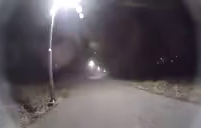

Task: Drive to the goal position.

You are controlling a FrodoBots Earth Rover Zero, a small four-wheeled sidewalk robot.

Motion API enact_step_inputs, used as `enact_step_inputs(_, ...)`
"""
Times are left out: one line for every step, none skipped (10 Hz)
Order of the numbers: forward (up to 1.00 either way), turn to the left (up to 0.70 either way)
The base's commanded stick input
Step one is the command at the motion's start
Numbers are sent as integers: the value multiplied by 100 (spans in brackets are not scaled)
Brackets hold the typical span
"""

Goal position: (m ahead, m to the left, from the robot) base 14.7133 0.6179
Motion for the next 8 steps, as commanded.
enact_step_inputs(100, 4)
enact_step_inputs(100, 4)
enact_step_inputs(100, 4)
enact_step_inputs(100, 4)
enact_step_inputs(100, 4)
enact_step_inputs(100, 4)
enact_step_inputs(100, 4)
enact_step_inputs(100, 4)
